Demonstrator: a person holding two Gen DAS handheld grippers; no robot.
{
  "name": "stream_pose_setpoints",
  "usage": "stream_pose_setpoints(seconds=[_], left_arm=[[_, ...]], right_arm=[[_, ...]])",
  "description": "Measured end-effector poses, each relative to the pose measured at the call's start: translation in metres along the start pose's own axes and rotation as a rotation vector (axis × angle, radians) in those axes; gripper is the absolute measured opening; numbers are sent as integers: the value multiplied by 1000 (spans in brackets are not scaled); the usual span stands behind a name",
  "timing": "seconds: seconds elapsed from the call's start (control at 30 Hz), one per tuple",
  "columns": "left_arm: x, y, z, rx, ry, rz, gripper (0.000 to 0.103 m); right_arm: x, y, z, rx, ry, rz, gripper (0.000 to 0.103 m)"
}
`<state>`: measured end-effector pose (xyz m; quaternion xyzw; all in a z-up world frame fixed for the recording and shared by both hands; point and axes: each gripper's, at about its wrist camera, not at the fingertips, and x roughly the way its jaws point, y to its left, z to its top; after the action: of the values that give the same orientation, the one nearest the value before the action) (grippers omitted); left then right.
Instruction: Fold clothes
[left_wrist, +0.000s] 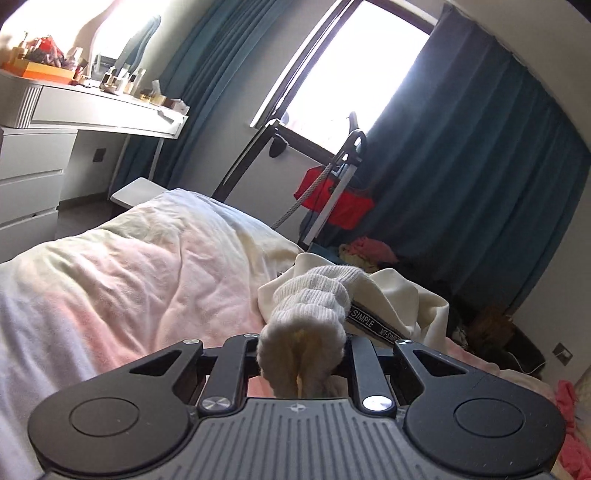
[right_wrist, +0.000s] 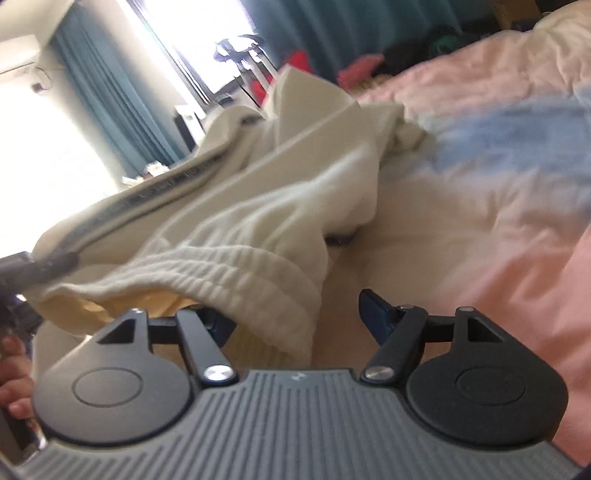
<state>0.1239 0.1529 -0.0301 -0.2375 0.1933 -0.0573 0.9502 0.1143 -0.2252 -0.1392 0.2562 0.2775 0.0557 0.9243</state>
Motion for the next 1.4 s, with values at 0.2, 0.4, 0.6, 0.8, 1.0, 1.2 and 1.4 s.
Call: stream_pose_setpoints(seconds=[0.2,0.4,0.6,0.8,1.0,1.2,1.4], left_arm=[[16,26,3,-155,43,-57,18],[21,36,-9,-247,152,-75,18],[31,47,-31,-339,307,-19,18],[41,60,-47,-389,466,54,22],[26,70,-43,-415,528,73,54],[-27,71,-27,-432,434,27,70],[-83,57,-17,-409,311,-55,72]], right_arm=[[9,15,-6,-144,8,-75,32],[-36,22,24,-171,-159,-131,13],[-94,58,32,-504,-346,-236,13],[-49,72,-11,-771,-99,-262,13],[-35,57,-8,-589,15,-163,16],[-56,46,1,-409,83,-14,73],[-95,40,17,-238,37,195,79]])
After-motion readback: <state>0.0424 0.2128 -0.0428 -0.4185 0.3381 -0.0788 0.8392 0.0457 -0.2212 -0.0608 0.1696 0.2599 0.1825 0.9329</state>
